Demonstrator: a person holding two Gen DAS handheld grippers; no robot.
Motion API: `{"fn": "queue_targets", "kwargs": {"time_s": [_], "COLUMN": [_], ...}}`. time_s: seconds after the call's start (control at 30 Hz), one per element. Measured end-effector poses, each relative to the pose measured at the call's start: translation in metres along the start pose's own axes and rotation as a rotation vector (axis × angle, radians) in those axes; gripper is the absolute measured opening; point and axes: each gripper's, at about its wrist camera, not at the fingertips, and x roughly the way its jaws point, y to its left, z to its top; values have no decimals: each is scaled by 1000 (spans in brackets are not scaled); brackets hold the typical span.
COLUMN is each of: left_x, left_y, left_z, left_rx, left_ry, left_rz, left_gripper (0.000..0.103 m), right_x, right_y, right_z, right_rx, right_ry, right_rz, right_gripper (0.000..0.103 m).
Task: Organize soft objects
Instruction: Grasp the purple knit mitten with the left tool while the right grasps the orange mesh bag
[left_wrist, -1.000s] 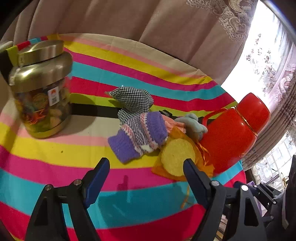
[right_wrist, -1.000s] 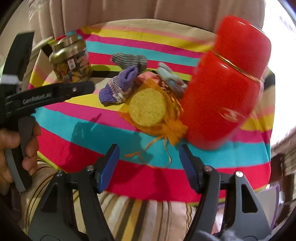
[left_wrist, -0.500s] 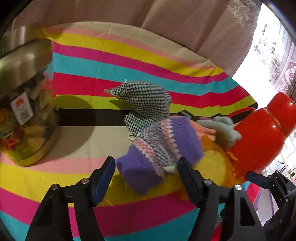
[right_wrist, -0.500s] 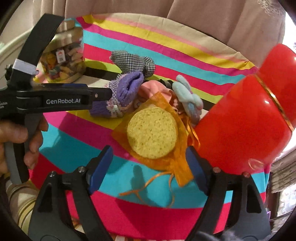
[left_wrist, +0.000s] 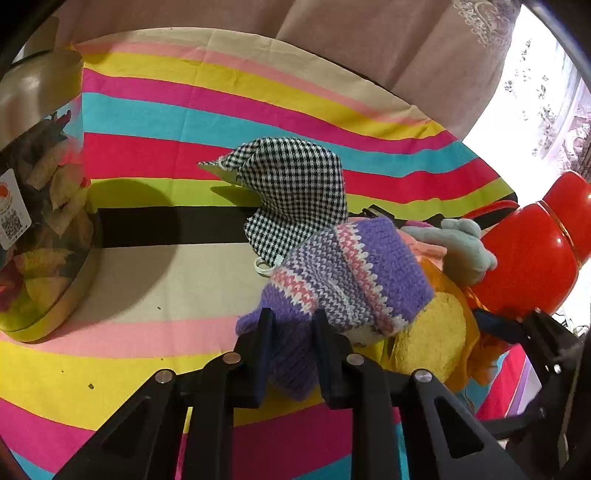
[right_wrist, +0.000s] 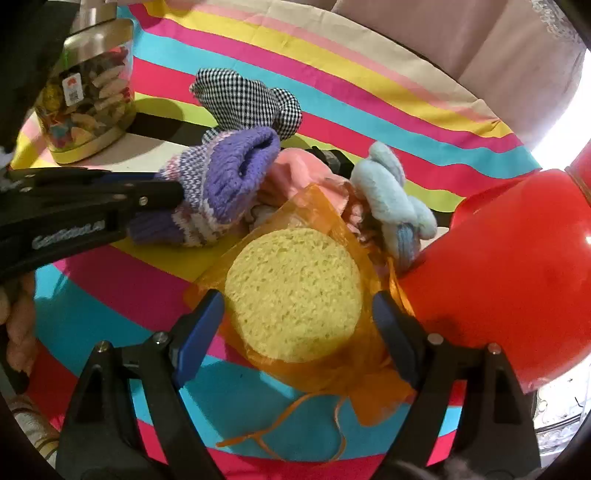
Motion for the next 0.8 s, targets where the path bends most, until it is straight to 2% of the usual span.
{"fn": "queue_targets", "kwargs": {"time_s": [0.1, 0.4, 0.5, 0.57, 0.8], "left_x": [-3, -20, -25, -28, -38], "left_y": [4, 10, 15, 16, 16], "left_z": [-1, -5, -5, -5, -7], "left_rx": [-30, -89, -106, -110, -102], "left_ry": [-3, -39, -57, -67, -87], "left_rz": [-20, -32, -25, -19, -13], "left_gripper": [19, 17, 17, 16, 16], "right_x": [6, 15, 17, 16, 0], "right_y": [2, 4, 1, -2, -5], "right_z": [3, 3, 2, 1, -5], "right_rx": [-12, -20, 0, 15, 16], "right_ry": [14, 28, 30, 31, 2], "right_rz": [-3, 45, 71, 105, 135], "right_gripper": [89, 89, 83, 83, 83]}}
